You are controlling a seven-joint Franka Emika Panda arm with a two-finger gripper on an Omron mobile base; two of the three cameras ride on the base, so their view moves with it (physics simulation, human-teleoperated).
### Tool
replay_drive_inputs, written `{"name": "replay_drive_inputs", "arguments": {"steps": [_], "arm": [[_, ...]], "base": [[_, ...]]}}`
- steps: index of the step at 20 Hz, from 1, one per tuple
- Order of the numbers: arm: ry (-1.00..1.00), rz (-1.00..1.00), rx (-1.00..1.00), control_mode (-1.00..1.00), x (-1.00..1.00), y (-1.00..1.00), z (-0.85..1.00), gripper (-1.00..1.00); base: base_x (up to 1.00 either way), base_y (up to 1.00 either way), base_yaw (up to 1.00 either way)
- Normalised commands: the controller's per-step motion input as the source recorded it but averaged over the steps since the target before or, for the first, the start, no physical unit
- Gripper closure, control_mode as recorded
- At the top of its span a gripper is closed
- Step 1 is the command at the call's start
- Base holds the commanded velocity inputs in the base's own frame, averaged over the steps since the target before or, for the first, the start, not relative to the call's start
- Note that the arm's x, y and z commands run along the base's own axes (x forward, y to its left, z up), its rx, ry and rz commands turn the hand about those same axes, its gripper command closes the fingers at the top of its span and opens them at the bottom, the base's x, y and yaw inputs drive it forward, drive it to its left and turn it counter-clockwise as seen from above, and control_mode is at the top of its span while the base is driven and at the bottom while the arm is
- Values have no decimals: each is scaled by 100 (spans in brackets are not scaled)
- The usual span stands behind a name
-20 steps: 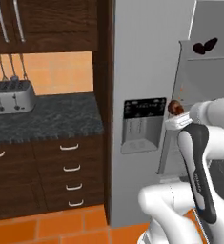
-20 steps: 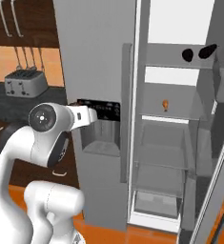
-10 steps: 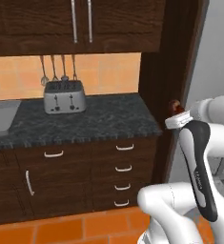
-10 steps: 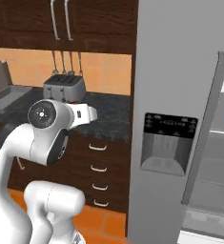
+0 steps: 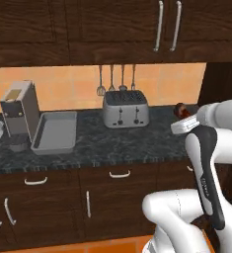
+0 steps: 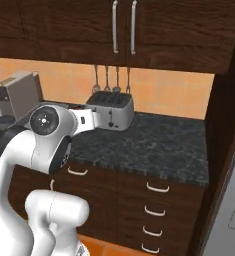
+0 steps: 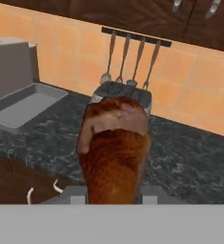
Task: Place one avocado and one chicken drumstick in each tupperware on the nearby counter, to pack two identical lunches.
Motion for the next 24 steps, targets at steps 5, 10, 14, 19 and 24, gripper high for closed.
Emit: {"name": "replay_drive_inputs", "arguments": {"steps": [5, 10, 14, 19, 24], "arm": [[0, 0, 0, 100, 0, 0, 0, 100], [0, 0, 0, 100, 0, 0, 0, 100], [0, 0, 0, 100, 0, 0, 0, 100], [0, 0, 0, 100, 0, 0, 0, 100], [8, -12, -1, -100, 39, -37, -38, 100]], "base": [[71, 100, -1], [56, 100, -8], [40, 100, -16], [29, 84, -18], [5, 8, -4]]}}
